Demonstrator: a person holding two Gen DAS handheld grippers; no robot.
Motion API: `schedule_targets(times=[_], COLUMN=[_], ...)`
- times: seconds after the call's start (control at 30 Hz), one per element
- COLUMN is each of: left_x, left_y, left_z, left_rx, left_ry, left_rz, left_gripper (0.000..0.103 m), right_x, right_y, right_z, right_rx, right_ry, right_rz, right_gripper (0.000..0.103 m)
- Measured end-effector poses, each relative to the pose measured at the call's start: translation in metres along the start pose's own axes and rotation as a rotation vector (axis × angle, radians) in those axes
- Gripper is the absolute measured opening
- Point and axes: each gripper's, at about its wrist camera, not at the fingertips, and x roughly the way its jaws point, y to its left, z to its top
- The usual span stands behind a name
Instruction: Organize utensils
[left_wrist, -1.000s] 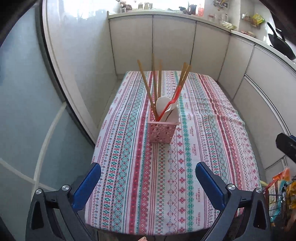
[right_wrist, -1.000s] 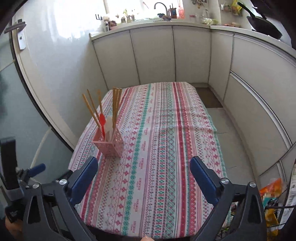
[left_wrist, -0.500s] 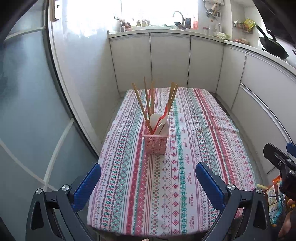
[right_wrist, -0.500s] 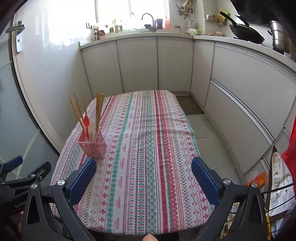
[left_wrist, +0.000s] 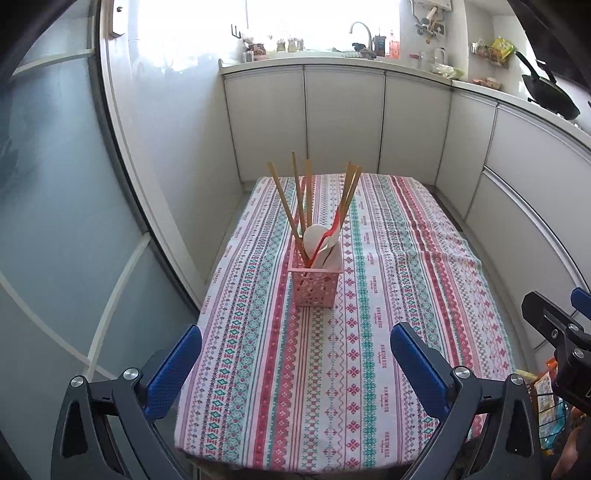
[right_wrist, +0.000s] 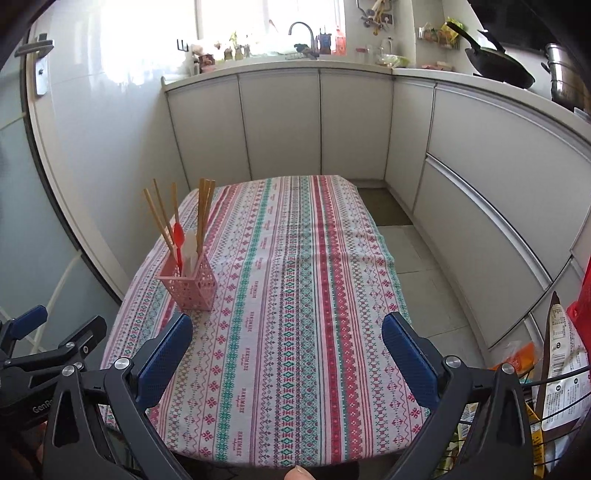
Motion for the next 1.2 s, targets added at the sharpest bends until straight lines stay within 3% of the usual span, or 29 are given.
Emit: schedule_targets(times=[1.2], left_x=[0.0002], left_y=[-0.0004], left_z=[0.0009], left_rx=[0.005], left_ry=[-0.002], left_rz=[0.009], left_gripper=[0.103], right_x=[0.0039], right_y=[0.0029], right_z=[-0.0014], right_rx=[0.009], right_ry=[0.007], right_rz=[0.002], right_gripper=[0.103])
